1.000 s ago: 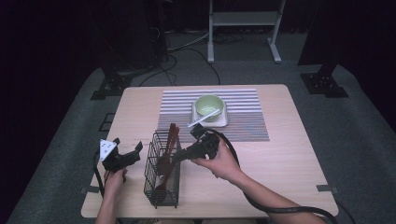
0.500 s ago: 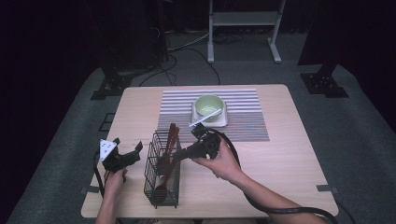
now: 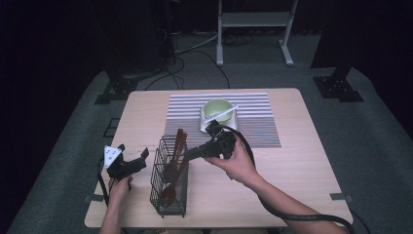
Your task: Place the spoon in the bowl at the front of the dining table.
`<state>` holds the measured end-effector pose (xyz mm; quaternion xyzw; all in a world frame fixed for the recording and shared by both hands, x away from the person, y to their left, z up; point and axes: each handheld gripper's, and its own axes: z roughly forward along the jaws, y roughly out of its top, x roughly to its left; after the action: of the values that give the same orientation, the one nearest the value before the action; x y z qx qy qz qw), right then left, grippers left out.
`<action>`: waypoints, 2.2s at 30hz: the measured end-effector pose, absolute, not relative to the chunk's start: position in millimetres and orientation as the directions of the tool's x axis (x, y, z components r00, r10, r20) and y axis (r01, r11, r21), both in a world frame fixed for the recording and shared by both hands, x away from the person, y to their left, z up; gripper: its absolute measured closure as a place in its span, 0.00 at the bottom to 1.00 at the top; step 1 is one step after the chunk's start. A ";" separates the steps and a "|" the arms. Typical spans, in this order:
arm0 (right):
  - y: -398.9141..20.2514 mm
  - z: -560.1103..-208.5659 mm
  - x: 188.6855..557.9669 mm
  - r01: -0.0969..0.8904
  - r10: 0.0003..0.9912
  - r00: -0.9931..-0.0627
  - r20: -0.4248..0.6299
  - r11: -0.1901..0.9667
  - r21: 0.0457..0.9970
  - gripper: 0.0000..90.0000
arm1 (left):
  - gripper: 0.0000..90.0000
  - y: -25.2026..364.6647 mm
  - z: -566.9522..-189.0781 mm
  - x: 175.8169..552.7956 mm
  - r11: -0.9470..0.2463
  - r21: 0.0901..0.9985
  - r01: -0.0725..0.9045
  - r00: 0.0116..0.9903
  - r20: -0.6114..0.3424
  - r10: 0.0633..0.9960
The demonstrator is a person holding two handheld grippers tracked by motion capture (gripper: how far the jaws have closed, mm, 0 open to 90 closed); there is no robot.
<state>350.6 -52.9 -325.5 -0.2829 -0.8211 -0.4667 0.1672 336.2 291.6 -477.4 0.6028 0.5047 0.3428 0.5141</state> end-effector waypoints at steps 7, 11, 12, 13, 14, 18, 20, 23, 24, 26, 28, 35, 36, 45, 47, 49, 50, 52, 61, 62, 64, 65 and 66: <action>-55.5 -318.2 351.7 0.626 0.311 -0.780 0.544 0.402 0.668 0.92 | 0.00 291.8 -477.4 336.2 0.041 0.965 0.257 0.255 -0.109 0.961; -58.6 -314.7 354.8 0.635 0.306 -0.772 0.557 0.392 0.665 0.92 | 0.00 291.6 -477.4 336.3 0.040 0.966 0.257 0.255 -0.108 0.961; -58.6 -314.7 354.8 0.635 0.306 -0.772 0.557 0.392 0.665 0.92 | 0.00 291.6 -477.4 336.3 0.040 0.966 0.257 0.255 -0.108 0.961; -60.1 -312.5 356.5 0.641 0.305 -0.768 0.564 0.386 0.663 0.92 | 0.00 291.8 -477.4 336.2 0.041 0.965 0.257 0.255 -0.109 0.961; -60.7 -311.7 357.0 0.641 0.304 -0.768 0.564 0.385 0.664 0.92 | 0.00 291.8 -477.4 336.3 0.043 0.965 0.257 0.254 -0.111 0.961; -63.9 -306.9 358.8 0.643 0.301 -0.766 0.569 0.375 0.667 0.92 | 0.00 291.8 -477.3 336.3 0.040 0.965 0.258 0.256 -0.108 0.961; -65.7 -304.6 359.7 0.644 0.299 -0.765 0.571 0.369 0.670 0.92 | 0.00 291.6 -477.4 336.3 0.040 0.966 0.257 0.255 -0.107 0.961; -68.4 -301.4 360.9 0.648 0.298 -0.762 0.575 0.362 0.670 0.92 | 0.00 291.6 -477.4 336.3 0.039 0.966 0.257 0.255 -0.107 0.961; -68.4 -301.4 360.9 0.648 0.298 -0.762 0.575 0.362 0.670 0.92 | 0.00 291.6 -477.4 336.3 0.039 0.966 0.257 0.255 -0.107 0.961; -70.9 -299.1 362.0 0.652 0.295 -0.758 0.582 0.355 0.670 0.92 | 0.00 291.5 -477.4 336.3 0.038 0.966 0.257 0.255 -0.106 0.961; -73.3 -297.1 363.0 0.654 0.290 -0.756 0.587 0.349 0.671 0.92 | 0.00 291.6 -477.4 336.4 0.036 0.966 0.257 0.256 -0.104 0.961; -78.0 -293.5 365.1 0.663 0.286 -0.748 0.599 0.343 0.665 0.92 | 0.00 291.4 -477.3 336.2 0.034 0.966 0.258 0.255 -0.102 0.962; -78.0 -293.5 365.1 0.663 0.286 -0.748 0.599 0.343 0.665 0.92 | 0.00 291.4 -477.3 336.2 0.034 0.966 0.258 0.255 -0.102 0.962; -84.0 -289.1 368.0 0.674 0.279 -0.738 0.614 0.332 0.660 0.92 | 0.00 291.3 -477.2 336.3 0.034 0.966 0.258 0.255 -0.102 0.962; -85.5 -288.1 368.5 0.676 0.279 -0.736 0.616 0.329 0.659 0.92 | 0.00 291.1 -477.2 336.2 0.033 0.966 0.258 0.255 -0.101 0.962; -86.3 -287.8 368.8 0.678 0.277 -0.735 0.619 0.327 0.658 0.92 | 0.00 291.1 -477.2 336.2 0.033 0.966 0.258 0.255 -0.101 0.962; -88.3 -287.1 369.0 0.682 0.278 -0.731 0.623 0.325 0.655 0.92 | 0.00 291.1 -477.3 336.2 0.034 0.966 0.258 0.255 -0.101 0.962; -89.1 -286.9 369.1 0.683 0.278 -0.730 0.624 0.325 0.654 0.92 | 0.00 291.1 -477.2 336.2 0.034 0.966 0.258 0.254 -0.102 0.962; -98.4 -286.2 370.7 0.693 0.283 -0.721 0.633 0.317 0.647 0.92 | 0.00 291.1 -477.2 336.3 0.033 0.965 0.259 0.254 -0.101 0.962; -100.2 -287.0 371.2 0.697 0.284 -0.717 0.636 0.314 0.645 0.92 | 0.00 291.1 -477.2 336.3 0.033 0.965 0.259 0.254 -0.101 0.962; -100.9 -287.1 371.3 0.698 0.285 -0.716 0.637 0.314 0.644 0.92 | 0.00 291.1 -477.2 336.3 0.033 0.965 0.259 0.254 -0.101 0.962; -102.0 -287.1 371.5 0.699 0.286 -0.715 0.638 0.313 0.644 0.92 | 0.00 291.2 -477.2 336.3 0.033 0.965 0.259 0.254 -0.101 0.962; -103.0 -287.1 371.6 0.700 0.286 -0.714 0.639 0.309 0.644 0.92 | 0.00 291.2 -477.2 336.3 0.032 0.965 0.259 0.254 -0.101 0.962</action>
<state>371.6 -103.0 -287.1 -0.3152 -0.7818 -0.4959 0.2085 336.3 291.2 -477.2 0.6048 0.5049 0.3435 0.5112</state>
